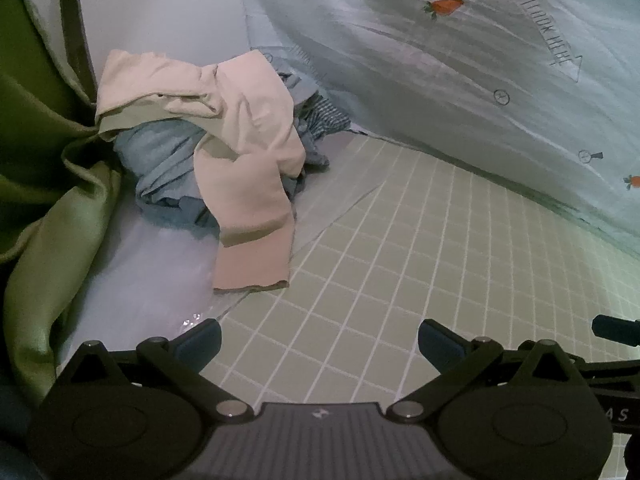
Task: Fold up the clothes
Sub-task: 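Move both grippers toward the pink sweater on the clothes pile, then grasp the pink sweater with the left gripper while the right gripper grasps it too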
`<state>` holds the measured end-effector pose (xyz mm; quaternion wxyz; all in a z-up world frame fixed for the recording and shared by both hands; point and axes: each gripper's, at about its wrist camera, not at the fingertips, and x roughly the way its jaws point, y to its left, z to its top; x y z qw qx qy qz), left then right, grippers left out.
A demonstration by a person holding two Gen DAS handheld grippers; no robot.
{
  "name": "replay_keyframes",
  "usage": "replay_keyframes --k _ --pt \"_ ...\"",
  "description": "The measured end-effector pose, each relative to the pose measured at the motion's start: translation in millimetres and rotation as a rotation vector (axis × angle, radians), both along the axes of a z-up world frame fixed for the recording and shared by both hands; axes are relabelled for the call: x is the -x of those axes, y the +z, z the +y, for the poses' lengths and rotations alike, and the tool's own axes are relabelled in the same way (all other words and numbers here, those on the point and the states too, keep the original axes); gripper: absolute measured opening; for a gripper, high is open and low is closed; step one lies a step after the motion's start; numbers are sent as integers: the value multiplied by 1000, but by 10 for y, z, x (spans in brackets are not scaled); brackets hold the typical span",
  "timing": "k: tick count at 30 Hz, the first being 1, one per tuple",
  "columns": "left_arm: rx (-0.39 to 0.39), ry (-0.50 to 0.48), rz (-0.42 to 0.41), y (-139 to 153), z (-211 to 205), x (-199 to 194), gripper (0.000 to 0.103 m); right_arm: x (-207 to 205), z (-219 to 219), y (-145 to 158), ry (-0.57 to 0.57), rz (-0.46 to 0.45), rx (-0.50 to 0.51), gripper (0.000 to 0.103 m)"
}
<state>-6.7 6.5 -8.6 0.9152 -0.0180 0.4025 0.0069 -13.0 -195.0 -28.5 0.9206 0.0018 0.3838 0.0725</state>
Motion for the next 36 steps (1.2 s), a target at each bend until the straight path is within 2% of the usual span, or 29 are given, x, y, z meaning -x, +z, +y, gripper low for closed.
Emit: replay_keyframes --k 10,17,24,29,33,36 --pt "6 33 68 -153 78 -31 103 -78 56 -126 18 51 4 101" --pt "27 73 130 -286 212 -190 103 -380 156 -227 44 91 13 101" --pt "37 96 124 -337 455 -562 103 -997 415 -284 85 89 -17 98" --pt "52 178 97 -365 757 -973 102 -1558 650 -306 102 72 -39 92" --pt "110 249 77 -422 1017 -1374 93 -2038 821 -286 109 56 -77 86" --pt "153 291 72 -507 1168 -1670 83 -2357 957 -292 134 46 -105 82"
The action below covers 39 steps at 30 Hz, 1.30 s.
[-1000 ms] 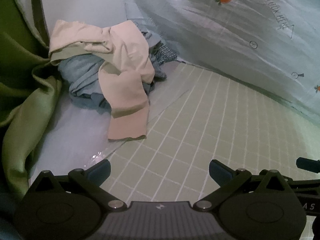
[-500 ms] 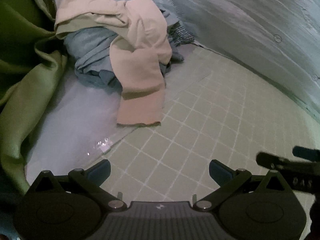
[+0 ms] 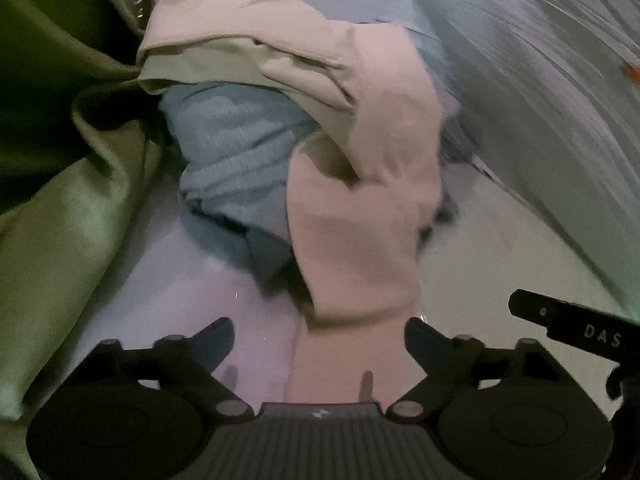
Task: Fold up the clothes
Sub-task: 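Grasp the pink sweater with the left gripper while the right gripper grasps it too, then pull the pink sweater off the pile and lay it on the sheet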
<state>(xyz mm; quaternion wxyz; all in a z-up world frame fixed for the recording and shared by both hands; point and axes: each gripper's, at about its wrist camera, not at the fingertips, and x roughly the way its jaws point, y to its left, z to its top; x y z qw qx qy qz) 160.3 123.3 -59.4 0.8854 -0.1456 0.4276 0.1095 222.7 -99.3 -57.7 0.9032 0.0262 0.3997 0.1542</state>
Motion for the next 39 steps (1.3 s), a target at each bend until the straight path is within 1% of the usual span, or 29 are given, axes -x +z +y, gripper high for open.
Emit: replay_keyframes --k 1,2,3,4,5,6,7,8,9,10,11,12,13,14,15,16,17,21,25,27,30,33,36,39 --pt "21 15 2 -46 44 -108 79 -94 49 -14 9 -1 -9 80" --pt "44 27 6 -88 77 -196 77 -202 106 -38 21 -1 -23 77" --pt "66 37 9 -129 107 -278 72 -315 161 -73 32 2 -44 72" --pt "89 47 12 -169 137 -360 66 -418 203 -109 40 6 -69 70" --pt "111 57 16 -210 168 -442 62 -520 244 -146 48 11 -93 67" --pt "126 62 16 -242 182 -505 57 -622 286 -182 56 15 -117 61" --pt "137 61 19 -269 183 -557 50 -716 321 -216 62 21 -143 59" --pt "148 58 23 -295 183 -607 44 -822 358 -253 66 30 -173 59" --pt "150 60 25 -311 175 -632 35 -933 404 -290 69 39 -199 59" --pt "149 63 28 -324 164 -650 29 -1017 444 -321 71 48 -213 59" --pt "149 66 30 -337 154 -669 27 -1091 484 -350 73 61 -227 60" --pt "150 69 30 -339 143 -671 19 -1165 525 -379 75 73 -240 59" --pt "151 71 28 -339 131 -669 15 -1210 551 -400 78 81 -255 57" --pt "152 74 27 -338 119 -667 15 -1224 562 -413 84 85 -270 43" --pt "147 73 26 -328 100 -661 13 -1238 573 -427 90 89 -285 20" --pt "138 70 23 -311 73 -650 11 -1252 584 -440 96 93 -301 10" --pt "127 68 22 -289 43 -635 11 -1233 588 -435 100 85 -302 8" --pt "99 54 6 -178 -74 -522 9 -973 486 -296 107 2 -261 6" --pt "75 18 -19 -33 -270 -302 7 -605 154 -58 86 -83 -272 5" --pt "63 -12 -27 47 -402 -156 7 -355 -24 81 69 -138 -227 5" --pt "70 -75 -26 150 -618 143 7 71 -352 204 39 -203 -159 5" --pt "95 -144 -5 178 -945 503 8 557 -817 256 -17 -220 -129 5" --pt "127 -207 22 137 -1383 900 10 1071 -1394 230 -97 -229 -27 5" --pt "173 -264 50 82 -1807 1222 17 1588 -2123 175 -215 -209 68 5"
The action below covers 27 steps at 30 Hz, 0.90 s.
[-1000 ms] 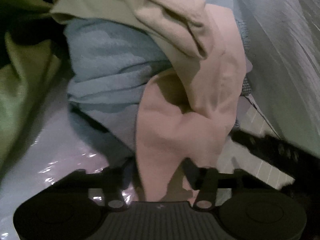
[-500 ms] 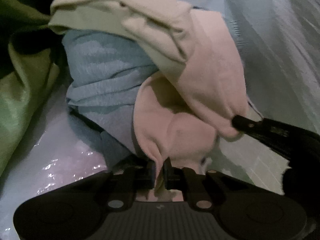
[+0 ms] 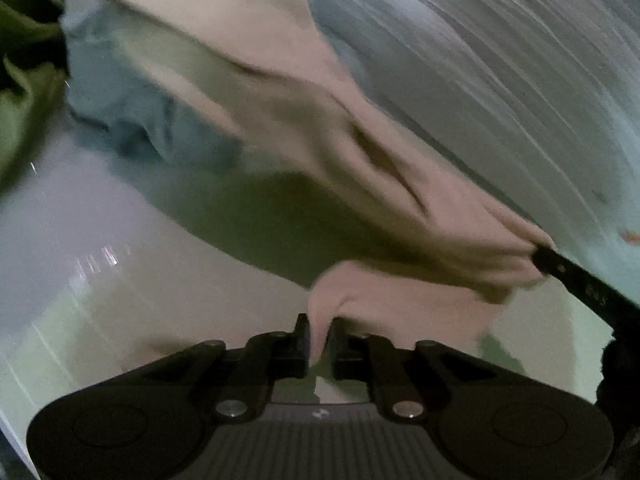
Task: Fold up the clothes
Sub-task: 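Pull the pink sweater off the pile and lay it on the sheet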
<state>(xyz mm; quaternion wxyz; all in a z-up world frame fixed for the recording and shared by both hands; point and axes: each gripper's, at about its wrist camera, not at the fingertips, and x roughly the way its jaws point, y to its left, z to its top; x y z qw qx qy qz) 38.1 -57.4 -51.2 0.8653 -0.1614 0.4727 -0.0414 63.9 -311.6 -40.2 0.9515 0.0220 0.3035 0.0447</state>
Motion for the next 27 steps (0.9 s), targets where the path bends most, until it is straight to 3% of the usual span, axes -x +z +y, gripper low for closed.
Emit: replay_keyframes --k 2,5,10,11,12,13,19,22,27 --pt "29 -42 17 -32 -300 182 19 352 -608 -42 -104 33 16 5" --pt "3 -124 -4 -10 -837 405 19 857 -1442 -60 -275 57 57 5" --pt "-26 -218 -18 -25 -1523 571 22 1479 -2491 -15 -529 69 65 8" --pt "-33 -229 -17 -40 -1619 582 24 1571 -2611 -23 -564 77 56 16" --pt "-46 -242 -15 -50 -1717 582 30 1677 -2733 -35 -600 85 46 32" --pt "-58 -252 -11 -71 -1745 574 36 1778 -2832 -51 -630 90 32 38" --pt "-109 -218 37 -123 -1858 367 66 2077 -2899 -356 -708 189 -153 70" --pt "-123 -185 55 -164 -1764 216 76 2061 -2728 -526 -701 251 -207 77" --pt "-152 -107 95 -272 -1473 -150 83 1893 -2481 -686 -653 311 -209 82"
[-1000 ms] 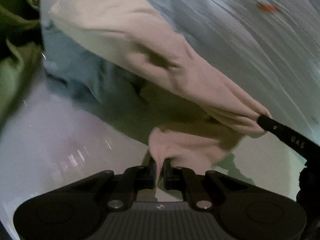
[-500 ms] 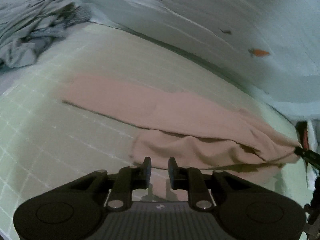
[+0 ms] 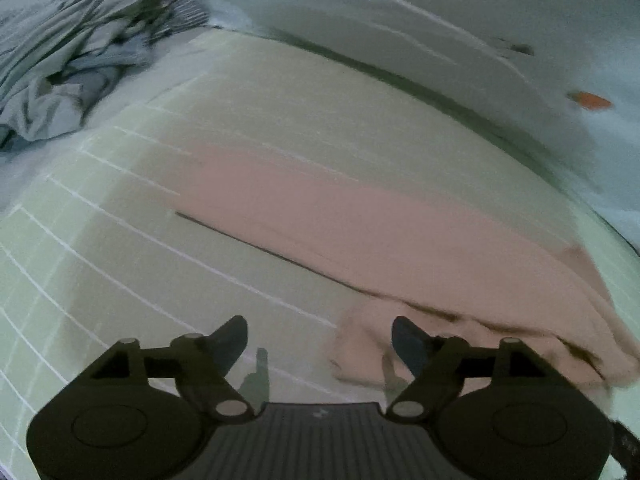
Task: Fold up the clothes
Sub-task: 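Pull the pink sweater off the pile and lay it on the sheet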
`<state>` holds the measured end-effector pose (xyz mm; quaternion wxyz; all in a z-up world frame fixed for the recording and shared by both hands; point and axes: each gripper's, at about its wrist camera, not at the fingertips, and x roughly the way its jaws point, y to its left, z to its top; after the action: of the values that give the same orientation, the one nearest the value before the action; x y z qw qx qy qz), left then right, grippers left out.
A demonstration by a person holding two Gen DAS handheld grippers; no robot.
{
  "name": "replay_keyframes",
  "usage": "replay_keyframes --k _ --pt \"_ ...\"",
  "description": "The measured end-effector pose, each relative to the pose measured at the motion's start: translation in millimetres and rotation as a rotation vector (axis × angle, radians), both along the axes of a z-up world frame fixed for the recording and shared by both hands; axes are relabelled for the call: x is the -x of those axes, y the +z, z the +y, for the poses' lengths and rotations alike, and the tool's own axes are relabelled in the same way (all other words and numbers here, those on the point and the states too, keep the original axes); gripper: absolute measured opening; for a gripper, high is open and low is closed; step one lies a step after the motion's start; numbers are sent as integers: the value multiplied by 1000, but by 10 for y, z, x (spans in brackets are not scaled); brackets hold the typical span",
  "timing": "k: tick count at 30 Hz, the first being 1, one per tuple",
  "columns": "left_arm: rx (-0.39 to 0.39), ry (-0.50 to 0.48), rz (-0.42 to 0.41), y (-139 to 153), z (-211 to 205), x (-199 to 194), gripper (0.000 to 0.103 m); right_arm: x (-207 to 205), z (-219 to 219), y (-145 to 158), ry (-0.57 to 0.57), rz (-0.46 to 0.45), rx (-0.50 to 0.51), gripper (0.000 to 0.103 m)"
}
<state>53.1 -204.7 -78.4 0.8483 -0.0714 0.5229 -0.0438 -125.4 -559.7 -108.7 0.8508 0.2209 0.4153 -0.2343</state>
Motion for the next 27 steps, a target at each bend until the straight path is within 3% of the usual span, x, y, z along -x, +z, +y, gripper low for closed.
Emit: replay_keyframes --k 7,12,14,15,16,17,18,19,20,21,23,27 --pt "-13 143 53 -269 434 -543 83 -383 128 -87 14 88 19 84" --pt "-33 157 26 -354 463 -757 86 -485 173 -154 11 140 65 87" --pt "-57 138 5 -362 407 -800 86 -492 157 -155 -3 144 69 83" --pt "-70 128 -6 -366 378 -822 84 -490 149 -146 -5 143 73 77" --pt "-83 118 -17 -371 349 -843 80 -491 141 -136 -6 140 80 72" --pt "-107 104 -33 -375 318 -850 75 -486 132 -124 0 136 87 61" --pt "-143 89 -51 -372 277 -840 61 -475 120 -111 13 131 93 49" --pt "-157 72 -71 -365 249 -830 45 -464 109 -98 25 125 99 45" --pt "-142 60 -83 -358 240 -826 35 -452 98 -85 38 120 105 35" --pt "-129 54 -87 -355 240 -834 9 -431 77 -68 42 114 114 22" --pt "-136 58 -92 -349 250 -835 7 -368 17 -29 31 101 140 13" --pt "-163 95 -106 -320 362 -804 5 -163 -180 90 -33 124 296 9"
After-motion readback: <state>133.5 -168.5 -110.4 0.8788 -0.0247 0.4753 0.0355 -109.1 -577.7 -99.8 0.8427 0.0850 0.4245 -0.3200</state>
